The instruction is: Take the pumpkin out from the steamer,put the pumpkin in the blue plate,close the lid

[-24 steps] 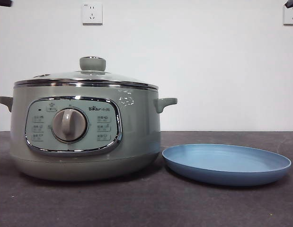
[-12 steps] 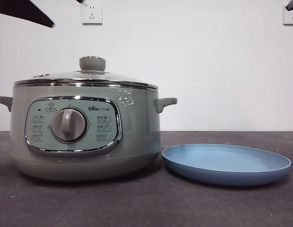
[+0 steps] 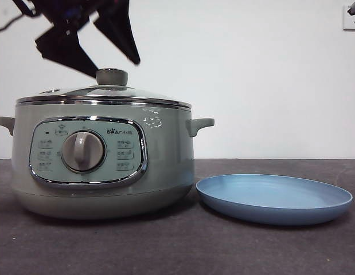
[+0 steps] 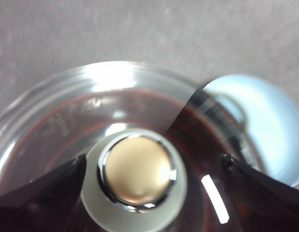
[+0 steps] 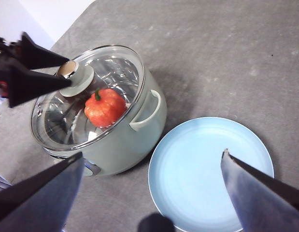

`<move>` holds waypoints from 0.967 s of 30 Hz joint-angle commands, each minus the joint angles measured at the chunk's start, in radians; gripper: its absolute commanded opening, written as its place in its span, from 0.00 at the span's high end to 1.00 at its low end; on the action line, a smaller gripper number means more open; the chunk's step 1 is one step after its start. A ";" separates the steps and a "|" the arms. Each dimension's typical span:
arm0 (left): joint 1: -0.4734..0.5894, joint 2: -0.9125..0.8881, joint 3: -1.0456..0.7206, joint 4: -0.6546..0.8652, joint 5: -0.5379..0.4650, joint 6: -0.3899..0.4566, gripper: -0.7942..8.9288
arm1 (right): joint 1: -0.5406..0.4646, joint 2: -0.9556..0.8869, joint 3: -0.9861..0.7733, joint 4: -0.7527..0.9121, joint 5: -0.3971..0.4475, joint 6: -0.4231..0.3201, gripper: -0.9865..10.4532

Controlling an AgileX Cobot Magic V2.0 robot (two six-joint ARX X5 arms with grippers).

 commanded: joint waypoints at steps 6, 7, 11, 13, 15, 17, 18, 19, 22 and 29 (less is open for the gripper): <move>-0.012 0.023 0.000 0.008 -0.043 0.026 0.45 | -0.001 0.000 0.002 -0.002 0.003 -0.010 0.50; -0.012 0.023 0.000 0.006 -0.042 0.026 0.48 | -0.001 0.000 0.002 -0.002 0.003 -0.010 0.50; -0.013 0.023 0.000 -0.002 -0.041 0.057 0.73 | -0.001 0.000 0.002 -0.003 0.003 -0.010 0.50; -0.013 0.023 0.000 -0.002 -0.039 0.074 0.85 | -0.001 0.000 0.002 -0.003 0.003 -0.009 0.50; -0.013 0.023 0.000 -0.002 -0.039 0.076 0.93 | -0.001 0.000 0.002 -0.003 0.003 -0.009 0.50; -0.013 0.023 0.000 0.002 -0.039 0.076 0.93 | -0.001 0.000 0.002 -0.003 0.003 -0.009 0.50; -0.013 0.023 0.000 0.006 -0.040 0.076 0.93 | -0.001 0.000 0.002 -0.004 0.003 -0.009 0.50; -0.013 0.022 0.002 0.007 -0.041 0.076 0.93 | -0.001 0.000 0.002 -0.005 0.003 -0.009 0.50; -0.013 0.017 0.016 0.006 -0.042 0.075 0.93 | -0.001 0.000 0.002 -0.006 0.002 -0.008 0.50; -0.013 -0.059 0.054 0.026 -0.058 0.074 0.93 | -0.001 0.003 0.002 -0.001 0.002 0.003 0.50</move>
